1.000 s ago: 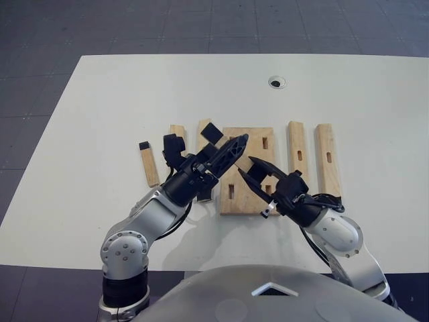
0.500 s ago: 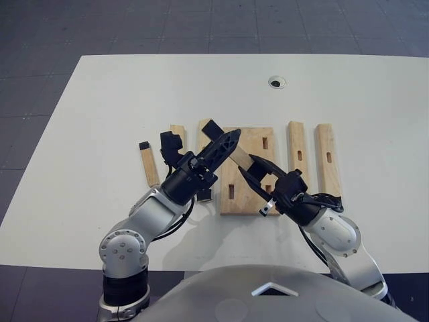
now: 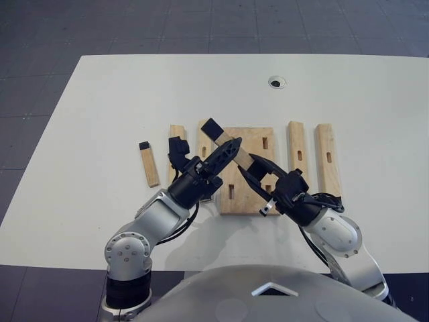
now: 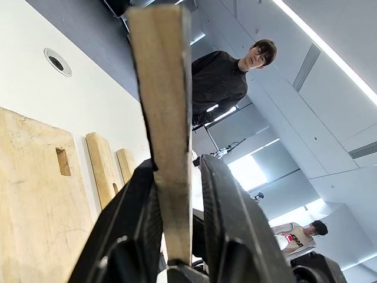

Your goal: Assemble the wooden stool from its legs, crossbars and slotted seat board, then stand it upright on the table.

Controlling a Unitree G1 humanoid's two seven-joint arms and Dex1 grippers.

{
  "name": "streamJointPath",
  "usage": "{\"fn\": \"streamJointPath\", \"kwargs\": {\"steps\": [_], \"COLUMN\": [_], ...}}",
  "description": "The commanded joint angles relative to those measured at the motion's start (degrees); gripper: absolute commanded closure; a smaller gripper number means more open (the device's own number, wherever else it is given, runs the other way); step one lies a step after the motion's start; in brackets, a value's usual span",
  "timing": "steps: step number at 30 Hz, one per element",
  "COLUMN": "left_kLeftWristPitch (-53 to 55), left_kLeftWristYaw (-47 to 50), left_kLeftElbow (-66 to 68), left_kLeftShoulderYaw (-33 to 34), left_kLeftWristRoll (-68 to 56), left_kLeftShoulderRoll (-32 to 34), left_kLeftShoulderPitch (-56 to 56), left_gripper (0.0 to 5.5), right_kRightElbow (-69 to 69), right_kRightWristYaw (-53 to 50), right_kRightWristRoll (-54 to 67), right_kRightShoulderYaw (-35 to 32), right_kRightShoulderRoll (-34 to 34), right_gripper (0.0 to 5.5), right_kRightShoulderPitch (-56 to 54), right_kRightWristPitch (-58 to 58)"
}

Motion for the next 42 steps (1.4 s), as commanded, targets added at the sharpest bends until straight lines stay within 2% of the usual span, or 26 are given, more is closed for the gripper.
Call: {"fn": "streamJointPath", "kwargs": {"steps": [1, 10, 11, 17, 23, 28, 32, 37, 41, 42], "left_kLeftWristPitch": [-1.02, -1.29, -1.28, -1.61, -4.57, -5.36, -7.57, -13.64, -17.15, -17.28], "left_kLeftWristYaw": [0.99, 0.26, 0.22, -0.18, -1.79, -3.52, -1.97, 3.1, 4.23, 4.39], "left_kLeftElbow": [0.78, 0.11, 0.09, -0.37, -4.68, -7.98, -8.43, -5.17, -2.2, -1.51], "left_kLeftShoulderYaw": [0.27, 0.08, 0.06, 0.04, 0.61, 1.3, 4.17, 3.21, 1.46, 1.16], "left_kLeftWristRoll": [-0.45, -0.92, -0.87, 0.31, 16.79, 20.35, 30.46, 49.87, 58.39, 59.45], "left_kLeftShoulderRoll": [-0.07, 0.3, 0.37, 1.13, 6.0, 7.66, 9.88, 7.6, 4.31, 3.37], "left_kLeftShoulderPitch": [-0.06, 0.13, 0.14, 0.22, 0.72, 3.68, 4.66, 4.56, 4.1, 3.78], "left_gripper": [5.05, 5.07, 5.07, 5.08, 5.08, 5.08, 5.08, 5.08, 5.08, 5.08], "right_kRightElbow": [-0.28, 0.71, 0.76, 0.5, 0.79, 0.89, 0.98, 2.16, 3.41, 4.04], "right_kRightWristYaw": [0.07, 0.76, 1.08, 2.26, 1.6, 0.32, -0.52, -4.38, -10.04, -11.76], "right_kRightWristRoll": [0.24, 1.17, 2.29, 5.2, 4.89, 5.52, 5.08, 0.88, 0.75, 1.65], "right_kRightShoulderYaw": [0.38, 0.54, 0.37, -0.15, -0.56, -1.61, -1.8, -3.51, -11.63, -15.38], "right_kRightShoulderRoll": [0.02, -0.34, -0.32, -0.76, -0.48, 0.49, 0.75, 1.4, 3.74, 4.53], "right_gripper": [4.2, 4.2, 3.77, 2.66, 1.6, 0.75, 0.02, 0.0, 0.0, 0.0], "right_kRightShoulderPitch": [-0.13, -0.18, 0.09, 0.31, 0.39, 0.45, 0.62, 0.02, 0.13, -0.14], "right_kRightWristPitch": [1.02, 1.53, 1.88, 3.28, 3.13, 3.26, 3.05, 1.56, 0.85, 0.77]}}
